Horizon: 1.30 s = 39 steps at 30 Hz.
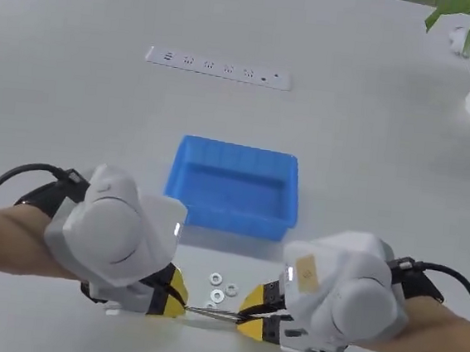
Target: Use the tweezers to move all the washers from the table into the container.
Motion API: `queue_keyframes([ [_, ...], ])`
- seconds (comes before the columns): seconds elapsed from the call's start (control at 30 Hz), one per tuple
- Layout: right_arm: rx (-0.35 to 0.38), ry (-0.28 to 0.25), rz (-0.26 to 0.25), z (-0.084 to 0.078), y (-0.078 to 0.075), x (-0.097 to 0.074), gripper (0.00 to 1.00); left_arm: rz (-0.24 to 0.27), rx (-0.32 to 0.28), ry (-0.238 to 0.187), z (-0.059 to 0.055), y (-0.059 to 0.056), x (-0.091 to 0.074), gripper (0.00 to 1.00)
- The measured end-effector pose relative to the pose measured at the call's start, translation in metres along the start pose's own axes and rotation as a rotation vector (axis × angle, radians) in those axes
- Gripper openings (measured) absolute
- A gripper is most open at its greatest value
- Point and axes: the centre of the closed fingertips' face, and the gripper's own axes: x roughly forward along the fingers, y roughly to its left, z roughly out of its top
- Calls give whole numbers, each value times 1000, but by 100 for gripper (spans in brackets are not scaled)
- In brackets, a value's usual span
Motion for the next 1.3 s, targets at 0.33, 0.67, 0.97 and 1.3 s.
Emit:
queue_keyframes([
  [0.33,8,-41,-30,6,3,-5,7,28,55,-22,19,-6,-17,5],
  [0.67,70,-142,-76,20,-1,-9,6,66,102,-69,46,-5,-38,5],
  [0.97,54,-192,-112,19,-2,-13,6,69,164,-113,69,-6,-40,4],
  [1.3,63,-212,-122,16,3,-12,6,90,182,-133,75,1,-37,5],
])
